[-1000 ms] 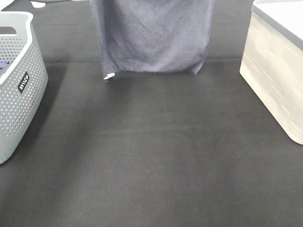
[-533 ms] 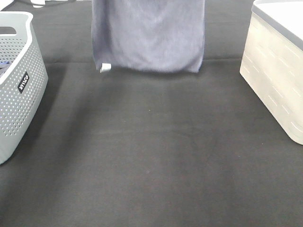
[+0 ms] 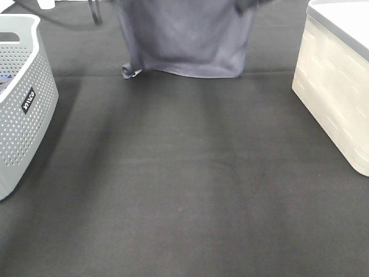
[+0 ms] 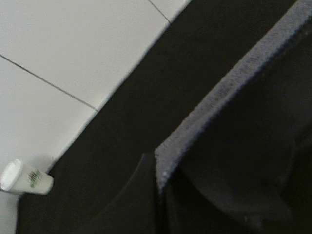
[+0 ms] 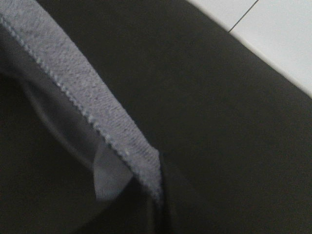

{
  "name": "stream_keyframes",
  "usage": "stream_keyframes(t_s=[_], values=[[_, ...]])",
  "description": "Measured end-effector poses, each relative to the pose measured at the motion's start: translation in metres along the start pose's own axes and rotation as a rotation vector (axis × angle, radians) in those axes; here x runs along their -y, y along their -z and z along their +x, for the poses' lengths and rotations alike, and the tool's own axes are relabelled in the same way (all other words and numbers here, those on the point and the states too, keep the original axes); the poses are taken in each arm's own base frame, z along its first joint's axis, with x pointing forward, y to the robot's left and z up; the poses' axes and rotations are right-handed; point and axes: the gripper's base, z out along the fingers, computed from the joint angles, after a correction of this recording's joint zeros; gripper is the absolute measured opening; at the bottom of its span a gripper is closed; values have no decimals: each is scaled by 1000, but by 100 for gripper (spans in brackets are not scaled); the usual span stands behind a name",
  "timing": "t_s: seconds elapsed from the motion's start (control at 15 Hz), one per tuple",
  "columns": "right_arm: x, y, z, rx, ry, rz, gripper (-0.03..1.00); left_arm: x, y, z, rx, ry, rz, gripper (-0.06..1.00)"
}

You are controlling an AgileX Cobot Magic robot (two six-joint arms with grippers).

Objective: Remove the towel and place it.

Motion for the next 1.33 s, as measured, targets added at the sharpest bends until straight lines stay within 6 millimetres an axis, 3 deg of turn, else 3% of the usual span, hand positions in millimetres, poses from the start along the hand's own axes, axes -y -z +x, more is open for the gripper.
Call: stream_keyframes(t_s=[0.2, 0.4, 0.47, 0.73, 1.07, 1.33], values=[[-23, 6, 24, -268, -30, -252, 0, 47, 7, 14, -335, -23, 158, 0], [-40, 20, 42, -500, -42, -459, 0, 70, 22, 25, -565, -7, 362, 0], [-46, 27, 48, -596, -49, -539, 0, 77, 31, 33, -650, 4, 504, 0], [-50, 37, 56, -724, -64, -610, 0, 93, 53, 39, -714, -29, 870, 0], [-54, 37, 59, -765, -172, -590, 0, 110, 62, 53, -775, -19, 973, 0], [-77, 49, 87, -884, -207, -654, 0, 121, 79, 66, -835, 1, 1026, 0]])
